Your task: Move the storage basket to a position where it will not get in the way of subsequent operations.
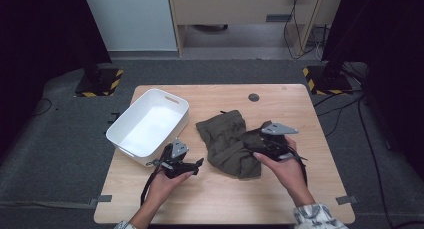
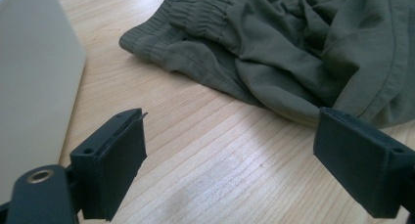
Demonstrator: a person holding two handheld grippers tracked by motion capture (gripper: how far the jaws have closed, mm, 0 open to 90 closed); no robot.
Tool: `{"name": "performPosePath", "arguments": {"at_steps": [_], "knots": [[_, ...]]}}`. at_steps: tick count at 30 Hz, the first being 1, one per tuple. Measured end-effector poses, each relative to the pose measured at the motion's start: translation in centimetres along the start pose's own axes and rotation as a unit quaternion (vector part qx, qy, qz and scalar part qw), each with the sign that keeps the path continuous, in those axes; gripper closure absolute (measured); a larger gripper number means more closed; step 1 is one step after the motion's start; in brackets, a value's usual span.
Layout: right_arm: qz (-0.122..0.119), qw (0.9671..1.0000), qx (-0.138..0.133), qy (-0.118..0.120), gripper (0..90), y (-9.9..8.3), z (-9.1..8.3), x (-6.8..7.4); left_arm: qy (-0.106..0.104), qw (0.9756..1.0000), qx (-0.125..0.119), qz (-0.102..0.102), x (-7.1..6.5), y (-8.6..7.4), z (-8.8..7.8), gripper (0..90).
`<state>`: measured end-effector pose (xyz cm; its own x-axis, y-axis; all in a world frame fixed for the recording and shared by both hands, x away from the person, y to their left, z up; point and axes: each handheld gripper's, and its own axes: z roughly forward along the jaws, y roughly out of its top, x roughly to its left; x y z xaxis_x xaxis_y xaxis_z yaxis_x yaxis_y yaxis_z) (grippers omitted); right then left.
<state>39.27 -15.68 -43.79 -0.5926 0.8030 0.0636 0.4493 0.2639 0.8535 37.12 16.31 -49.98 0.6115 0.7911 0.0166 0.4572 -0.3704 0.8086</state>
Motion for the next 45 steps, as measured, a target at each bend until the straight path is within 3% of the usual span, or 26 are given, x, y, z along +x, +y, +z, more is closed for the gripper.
{"name": "performPosePath", "arguments": {"at_steps": [4,10,15,20,23,27,31,32,34,36,39,45], "knots": [[-0.012,0.9997,0.008,0.017,30.4,1.8,2.5,1.7,0.005,1.0000,0.004,-0.002,0.2,-0.1,0.1,10.2],[-0.045,0.9980,0.035,0.028,56.3,2.9,6.6,4.2,0.009,0.9999,0.005,-0.005,0.4,-0.1,0.0,10.9],[-0.064,0.9959,0.060,0.019,69.9,2.7,9.4,5.5,0.011,0.9999,0.007,-0.004,0.5,-0.1,0.1,11.4],[-0.063,0.9952,0.074,-0.004,69.4,1.1,11.5,5.3,0.009,0.9999,0.009,-0.003,0.4,-0.1,0.2,11.7],[-0.062,0.9941,0.088,-0.013,60.5,0.4,12.1,5.4,0.011,0.9999,0.011,0.000,0.4,-0.1,0.2,11.8],[-0.037,0.9941,0.101,-0.016,43.4,-0.4,12.8,5.2,0.013,0.9999,0.010,0.002,0.4,-0.1,0.2,11.9],[-0.041,0.9913,0.123,-0.022,36.0,-1.3,13.7,5.7,0.013,0.9999,0.010,0.001,0.4,-0.1,0.2,11.9],[-0.046,0.9900,0.131,-0.023,37.0,-1.4,13.9,5.8,0.013,0.9999,0.010,0.000,0.5,-0.1,0.2,11.9],[-0.055,0.9892,0.132,-0.033,48.7,-1.6,14.1,5.9,0.013,0.9999,0.010,0.000,0.5,-0.1,0.2,12.0],[-0.046,0.9905,0.123,-0.039,63.1,-1.6,13.8,5.8,0.013,0.9999,0.010,0.001,0.5,-0.1,0.2,12.2],[-0.036,0.9916,0.119,-0.034,76.6,-1.4,13.3,5.5,0.011,0.9999,0.011,0.001,0.5,-0.1,0.3,12.3],[-0.028,0.9944,0.100,-0.018,84.7,-0.2,11.5,5.2,0.011,0.9999,0.010,0.003,0.4,-0.1,0.2,13.1]]}}
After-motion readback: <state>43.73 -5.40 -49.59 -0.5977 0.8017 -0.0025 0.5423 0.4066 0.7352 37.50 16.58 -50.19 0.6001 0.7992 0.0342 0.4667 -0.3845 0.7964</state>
